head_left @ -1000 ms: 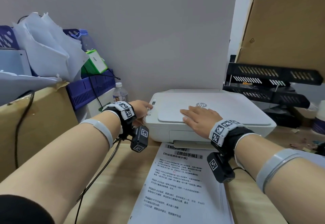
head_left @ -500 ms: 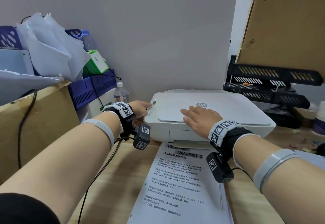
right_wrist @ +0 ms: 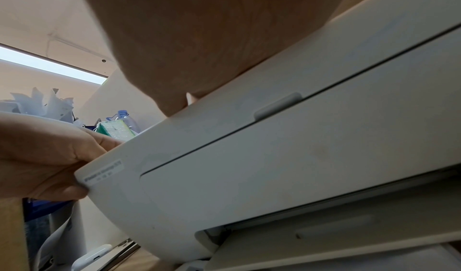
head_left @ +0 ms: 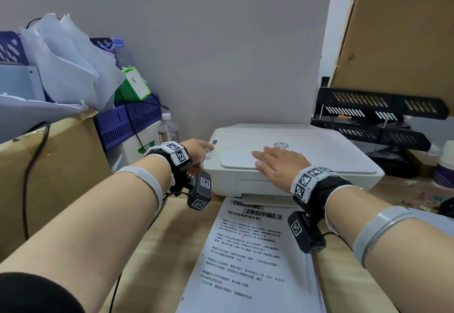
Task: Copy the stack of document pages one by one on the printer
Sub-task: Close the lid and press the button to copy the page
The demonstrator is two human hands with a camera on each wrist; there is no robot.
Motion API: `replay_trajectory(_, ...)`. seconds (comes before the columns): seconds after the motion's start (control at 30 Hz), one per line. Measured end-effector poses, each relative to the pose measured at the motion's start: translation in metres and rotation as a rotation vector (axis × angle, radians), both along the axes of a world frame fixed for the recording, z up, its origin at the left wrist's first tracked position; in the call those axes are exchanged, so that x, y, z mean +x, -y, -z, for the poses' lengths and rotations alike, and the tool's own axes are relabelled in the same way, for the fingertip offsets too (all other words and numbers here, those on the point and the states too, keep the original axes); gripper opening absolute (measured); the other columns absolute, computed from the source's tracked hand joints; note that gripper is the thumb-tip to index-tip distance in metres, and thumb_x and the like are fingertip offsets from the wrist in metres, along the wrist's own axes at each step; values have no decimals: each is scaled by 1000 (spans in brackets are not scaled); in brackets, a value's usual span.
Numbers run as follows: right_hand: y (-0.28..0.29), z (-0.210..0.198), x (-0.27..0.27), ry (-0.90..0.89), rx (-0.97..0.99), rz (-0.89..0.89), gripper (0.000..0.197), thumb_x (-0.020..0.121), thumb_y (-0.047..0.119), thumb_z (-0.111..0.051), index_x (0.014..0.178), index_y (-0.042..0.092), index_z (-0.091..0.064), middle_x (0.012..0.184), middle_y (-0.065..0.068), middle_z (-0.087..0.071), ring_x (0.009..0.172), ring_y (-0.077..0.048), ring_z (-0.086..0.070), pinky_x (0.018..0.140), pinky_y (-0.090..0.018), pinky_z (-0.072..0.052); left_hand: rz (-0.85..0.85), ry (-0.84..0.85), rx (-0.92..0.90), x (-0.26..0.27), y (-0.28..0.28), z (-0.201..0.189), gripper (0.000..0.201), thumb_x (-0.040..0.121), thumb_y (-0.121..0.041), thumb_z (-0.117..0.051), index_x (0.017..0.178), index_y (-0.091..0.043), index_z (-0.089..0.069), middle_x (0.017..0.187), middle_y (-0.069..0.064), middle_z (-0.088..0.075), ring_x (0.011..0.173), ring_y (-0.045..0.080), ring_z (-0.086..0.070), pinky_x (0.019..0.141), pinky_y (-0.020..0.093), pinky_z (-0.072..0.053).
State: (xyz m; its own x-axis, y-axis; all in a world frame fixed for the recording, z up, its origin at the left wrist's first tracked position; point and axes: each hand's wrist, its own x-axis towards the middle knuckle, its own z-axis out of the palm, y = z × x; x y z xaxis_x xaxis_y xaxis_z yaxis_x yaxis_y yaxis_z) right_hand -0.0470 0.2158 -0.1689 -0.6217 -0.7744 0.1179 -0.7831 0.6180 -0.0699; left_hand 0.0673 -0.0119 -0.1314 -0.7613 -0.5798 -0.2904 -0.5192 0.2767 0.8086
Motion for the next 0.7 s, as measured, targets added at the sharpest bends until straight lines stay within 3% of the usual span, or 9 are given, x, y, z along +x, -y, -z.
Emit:
replay_trajectory(0.2,0,1,-1,-6,-8,-3,54,101,58,-11,152,45,-18,163,8,-18,151,-15,-13,121,-46,-10,-20,-24,-23,-1,1,3,32,99,-2,-43,103,-26,-63,116,17,-64,87,42,-72,79,56,-59)
replay_trajectory(0.27,0,1,-1,-5,-8,0,54,101,58,-12,152,45,-18,163,8,-18,150,-14,-13,121,-45,-10,-30,-39,-19,0,1,3,28,98,-1,-47,100,-25,-62,114,17,-65,85,42,-72,79,56,-59)
replay_trajectory(0.4,-1,1,-1,-6,-13,2,53,101,57,-12,152,45,-19,163,8,-18,150,-14,-13,121,-45,-11,-24,-28,-15,2,0,2,24,97,-3,-53,103,-25,-61,112,16,-67,84,39,-73,79,54,-60)
replay_trajectory(0.57,-1,0,0,-2,-11,2,53,101,57,-12,152,45,-19,163,9,-17,150,-14,-13,121,-45,-10,-18,-34,51,8,-9,-4,41,98,2,-48,128,-23,-59,121,17,-62,84,38,-73,56,43,-62)
replay_trajectory(0.7,-1,0,1,6,-10,1,53,101,56,-12,153,45,-18,163,8,-16,151,-14,-12,121,-45,-9,-26,-37,42,11,-14,-5,46,100,1,-45,136,-24,-57,112,14,-62,80,35,-72,54,40,-61)
